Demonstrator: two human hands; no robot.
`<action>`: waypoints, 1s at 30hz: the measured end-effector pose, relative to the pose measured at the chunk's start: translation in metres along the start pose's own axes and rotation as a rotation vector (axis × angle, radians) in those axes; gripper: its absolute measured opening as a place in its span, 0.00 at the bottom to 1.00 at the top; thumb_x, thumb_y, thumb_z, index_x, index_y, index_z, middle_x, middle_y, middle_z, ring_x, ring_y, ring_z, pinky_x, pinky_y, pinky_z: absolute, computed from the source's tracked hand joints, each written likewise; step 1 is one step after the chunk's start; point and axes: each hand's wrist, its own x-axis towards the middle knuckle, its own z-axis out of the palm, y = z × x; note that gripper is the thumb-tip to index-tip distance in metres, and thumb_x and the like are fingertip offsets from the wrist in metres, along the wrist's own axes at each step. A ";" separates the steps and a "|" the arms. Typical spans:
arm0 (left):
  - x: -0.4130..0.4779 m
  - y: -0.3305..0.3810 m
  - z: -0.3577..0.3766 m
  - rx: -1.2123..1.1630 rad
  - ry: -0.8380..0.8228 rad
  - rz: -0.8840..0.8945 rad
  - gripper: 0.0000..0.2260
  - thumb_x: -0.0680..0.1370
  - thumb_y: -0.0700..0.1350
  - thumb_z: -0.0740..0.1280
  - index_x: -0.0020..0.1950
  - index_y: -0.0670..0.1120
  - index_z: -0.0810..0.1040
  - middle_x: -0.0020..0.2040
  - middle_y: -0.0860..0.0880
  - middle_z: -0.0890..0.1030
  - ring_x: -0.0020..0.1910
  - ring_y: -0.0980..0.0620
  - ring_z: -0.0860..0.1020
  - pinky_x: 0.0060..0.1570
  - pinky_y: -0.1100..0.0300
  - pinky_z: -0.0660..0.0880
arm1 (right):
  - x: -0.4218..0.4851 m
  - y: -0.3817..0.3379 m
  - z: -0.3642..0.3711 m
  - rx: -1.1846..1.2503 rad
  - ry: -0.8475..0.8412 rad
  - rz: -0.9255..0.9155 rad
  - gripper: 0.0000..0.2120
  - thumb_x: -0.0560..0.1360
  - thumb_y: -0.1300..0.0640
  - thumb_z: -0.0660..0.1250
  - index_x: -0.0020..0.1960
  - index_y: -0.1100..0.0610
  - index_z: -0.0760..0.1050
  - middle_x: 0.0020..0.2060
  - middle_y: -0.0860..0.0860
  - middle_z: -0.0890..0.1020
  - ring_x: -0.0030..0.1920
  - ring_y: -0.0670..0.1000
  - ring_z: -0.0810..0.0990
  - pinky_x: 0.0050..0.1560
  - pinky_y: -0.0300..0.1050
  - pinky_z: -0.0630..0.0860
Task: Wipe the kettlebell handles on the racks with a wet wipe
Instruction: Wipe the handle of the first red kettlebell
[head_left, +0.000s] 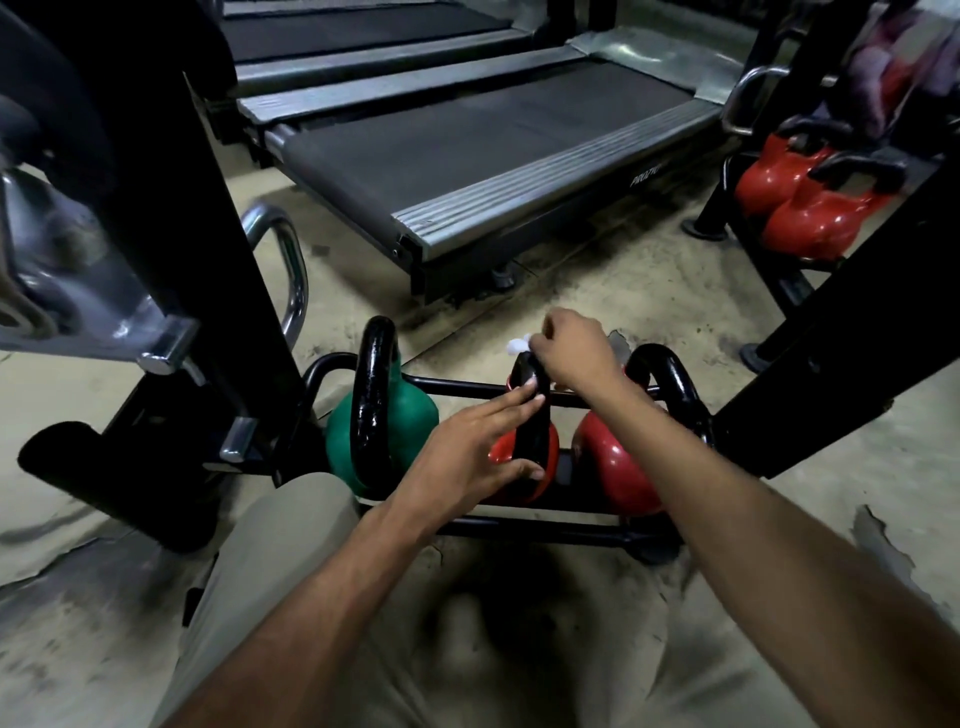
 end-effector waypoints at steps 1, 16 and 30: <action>0.000 0.000 0.000 0.003 0.000 0.000 0.37 0.70 0.55 0.80 0.77 0.54 0.72 0.78 0.62 0.67 0.75 0.64 0.67 0.73 0.57 0.70 | 0.006 -0.009 -0.002 -0.167 -0.043 -0.107 0.05 0.74 0.55 0.65 0.43 0.55 0.71 0.44 0.60 0.82 0.46 0.60 0.80 0.41 0.45 0.68; 0.001 -0.001 0.001 0.024 0.004 0.004 0.37 0.70 0.54 0.80 0.77 0.54 0.72 0.78 0.62 0.67 0.75 0.64 0.68 0.70 0.53 0.74 | -0.008 0.015 0.008 0.061 0.058 0.064 0.08 0.74 0.57 0.63 0.40 0.61 0.76 0.39 0.61 0.82 0.41 0.61 0.82 0.41 0.48 0.77; -0.030 0.008 0.002 0.303 0.028 0.108 0.27 0.75 0.46 0.75 0.74 0.49 0.76 0.76 0.54 0.73 0.66 0.50 0.79 0.63 0.53 0.78 | -0.043 0.011 0.025 0.532 0.264 0.140 0.05 0.77 0.61 0.65 0.42 0.58 0.75 0.38 0.52 0.81 0.39 0.53 0.79 0.40 0.45 0.74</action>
